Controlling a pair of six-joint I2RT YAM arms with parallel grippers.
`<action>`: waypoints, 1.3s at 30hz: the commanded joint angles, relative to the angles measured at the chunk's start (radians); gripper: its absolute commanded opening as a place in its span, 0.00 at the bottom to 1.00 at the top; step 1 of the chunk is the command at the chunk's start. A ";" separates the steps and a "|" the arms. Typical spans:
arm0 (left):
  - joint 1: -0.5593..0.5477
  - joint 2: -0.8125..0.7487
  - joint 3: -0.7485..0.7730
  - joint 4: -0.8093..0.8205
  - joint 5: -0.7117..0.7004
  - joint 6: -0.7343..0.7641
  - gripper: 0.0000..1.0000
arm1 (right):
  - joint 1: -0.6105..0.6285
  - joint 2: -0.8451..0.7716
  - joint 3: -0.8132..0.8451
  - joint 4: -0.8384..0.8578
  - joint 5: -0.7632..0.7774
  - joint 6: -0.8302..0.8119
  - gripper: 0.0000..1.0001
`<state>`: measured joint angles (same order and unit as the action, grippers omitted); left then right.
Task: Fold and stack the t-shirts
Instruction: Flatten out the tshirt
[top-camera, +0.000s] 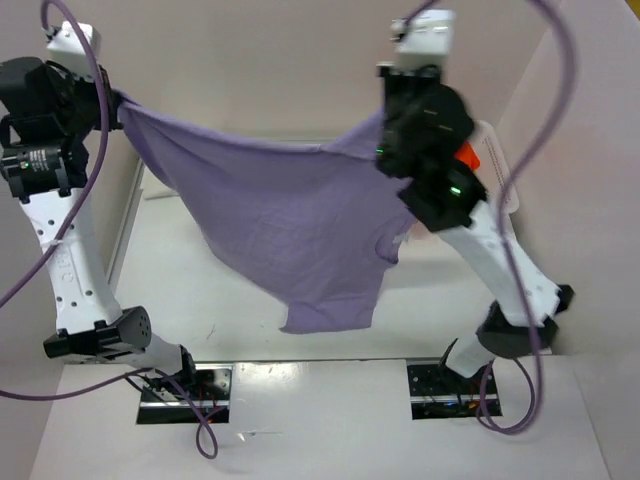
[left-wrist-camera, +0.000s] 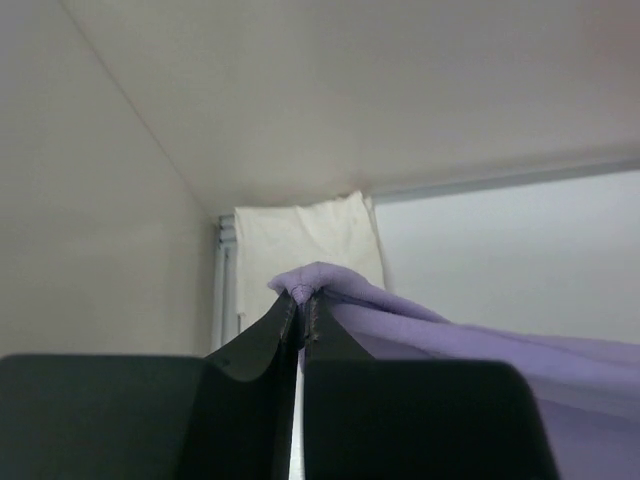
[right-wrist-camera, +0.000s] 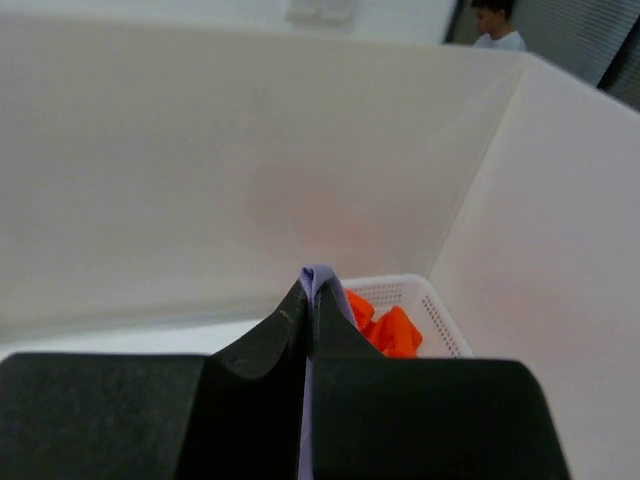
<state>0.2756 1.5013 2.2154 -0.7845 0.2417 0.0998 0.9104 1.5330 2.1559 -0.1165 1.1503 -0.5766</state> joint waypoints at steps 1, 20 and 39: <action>0.010 0.005 -0.156 0.100 0.056 -0.015 0.00 | -0.097 0.146 -0.015 -0.196 -0.133 0.229 0.00; -0.134 0.258 -0.425 0.340 -0.142 0.052 0.00 | -0.603 0.631 0.401 -0.537 -0.564 0.673 0.00; -0.170 0.106 0.096 -0.011 -0.232 0.110 0.00 | -0.614 0.313 0.427 -0.603 -0.595 0.704 0.00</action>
<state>0.1013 1.7645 2.1757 -0.7227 0.0444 0.1642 0.2939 2.0487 2.5160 -0.7433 0.4942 0.1230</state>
